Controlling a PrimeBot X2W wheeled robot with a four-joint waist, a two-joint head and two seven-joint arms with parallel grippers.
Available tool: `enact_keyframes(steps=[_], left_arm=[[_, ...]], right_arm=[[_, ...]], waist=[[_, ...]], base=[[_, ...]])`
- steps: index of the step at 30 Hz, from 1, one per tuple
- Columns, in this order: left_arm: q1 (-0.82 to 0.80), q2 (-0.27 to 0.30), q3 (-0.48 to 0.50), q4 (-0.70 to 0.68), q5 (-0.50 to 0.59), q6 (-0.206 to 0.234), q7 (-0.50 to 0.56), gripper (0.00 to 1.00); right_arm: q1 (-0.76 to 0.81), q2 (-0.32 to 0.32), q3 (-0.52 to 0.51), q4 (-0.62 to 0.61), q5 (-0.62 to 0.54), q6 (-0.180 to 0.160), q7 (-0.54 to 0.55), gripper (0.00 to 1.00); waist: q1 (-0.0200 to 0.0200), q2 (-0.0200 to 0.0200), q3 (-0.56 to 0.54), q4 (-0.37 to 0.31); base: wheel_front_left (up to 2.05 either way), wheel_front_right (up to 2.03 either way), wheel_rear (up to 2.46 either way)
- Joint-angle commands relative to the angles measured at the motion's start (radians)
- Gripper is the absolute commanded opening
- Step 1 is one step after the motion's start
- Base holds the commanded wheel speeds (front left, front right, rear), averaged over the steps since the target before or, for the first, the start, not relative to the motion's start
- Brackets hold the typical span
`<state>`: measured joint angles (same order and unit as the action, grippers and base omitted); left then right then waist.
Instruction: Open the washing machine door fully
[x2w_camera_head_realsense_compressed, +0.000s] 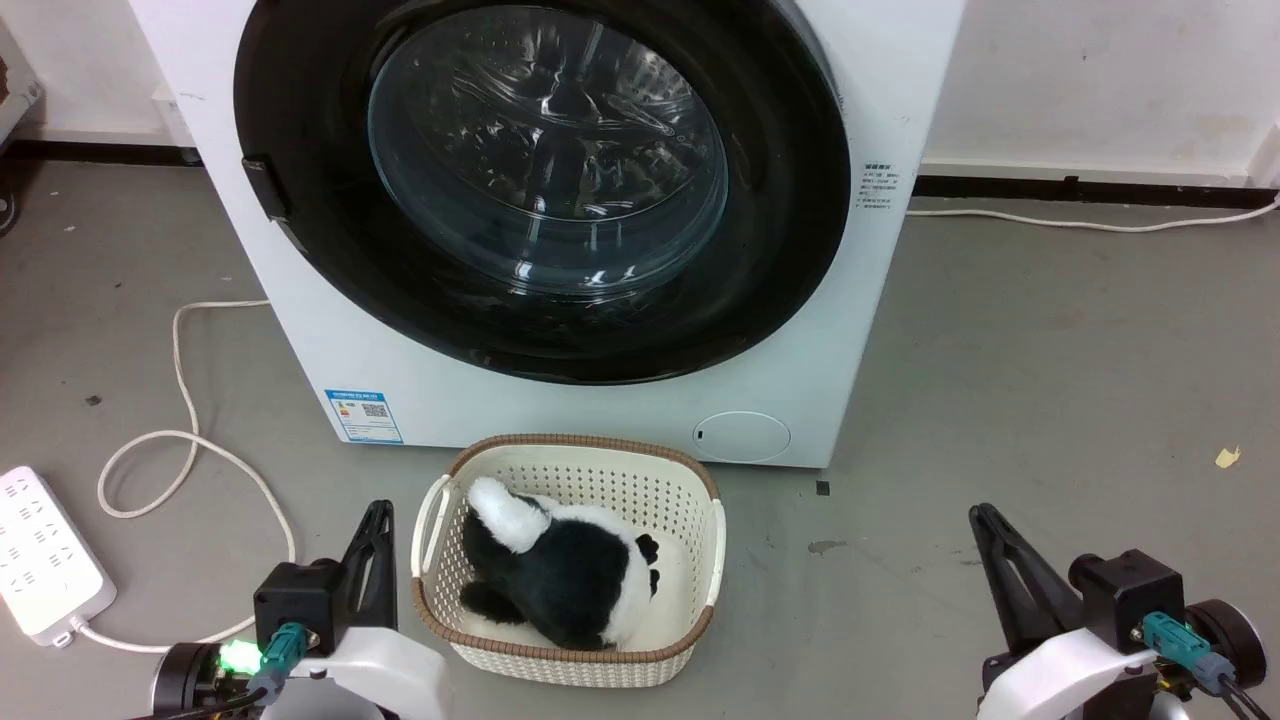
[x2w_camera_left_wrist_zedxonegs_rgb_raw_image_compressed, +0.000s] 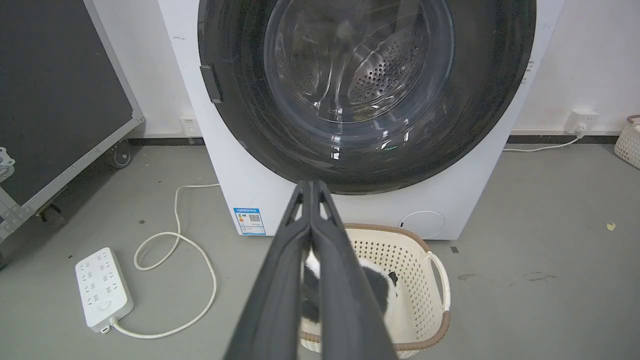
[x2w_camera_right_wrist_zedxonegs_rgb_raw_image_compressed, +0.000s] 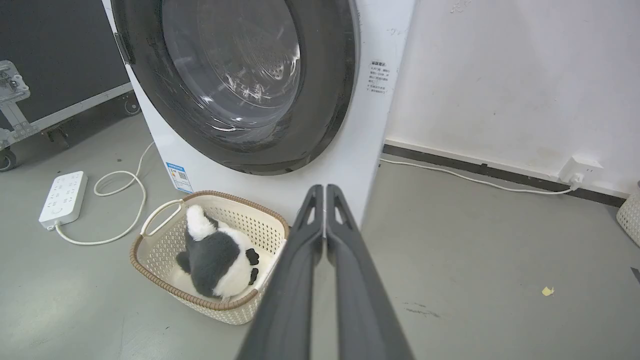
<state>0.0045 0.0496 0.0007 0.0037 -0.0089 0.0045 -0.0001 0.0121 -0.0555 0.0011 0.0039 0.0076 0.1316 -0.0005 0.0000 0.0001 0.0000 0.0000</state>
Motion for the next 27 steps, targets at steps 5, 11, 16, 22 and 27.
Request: enact_keyframes(steps=[5,11,16,22,27], left_arm=[[0.000,0.000,-0.001,0.001,-0.003,0.001,-0.002,1.00],[0.003,0.000,-0.003,0.002,-0.008,0.003,-0.014,1.00],[0.005,0.000,-0.005,0.002,-0.011,0.004,-0.025,1.00],[0.008,0.000,-0.009,0.001,-0.017,0.006,-0.037,1.00],[0.007,0.000,-0.016,-0.002,-0.028,0.012,-0.052,1.00]], right_arm=[[0.001,0.000,0.000,0.001,0.003,0.000,-0.002,1.00],[0.003,0.000,-0.004,0.002,0.018,0.000,-0.014,1.00],[0.006,0.001,-0.006,0.005,0.026,0.000,-0.025,1.00],[0.007,0.001,-0.007,0.005,0.032,0.000,-0.037,1.00],[0.001,0.001,-0.010,0.006,0.032,0.000,-0.052,1.00]], waist=[[0.0000,-0.0001,0.000,0.000],[0.0000,-0.0001,0.001,0.000],[0.0000,-0.0001,0.003,0.001],[0.0000,-0.0001,0.006,0.005],[0.0000,-0.0001,0.020,0.014]], base=[[0.00,0.00,0.00],[0.00,0.00,0.00],[0.00,0.00,0.00],[0.00,0.00,0.00],[0.00,0.00,0.00]])
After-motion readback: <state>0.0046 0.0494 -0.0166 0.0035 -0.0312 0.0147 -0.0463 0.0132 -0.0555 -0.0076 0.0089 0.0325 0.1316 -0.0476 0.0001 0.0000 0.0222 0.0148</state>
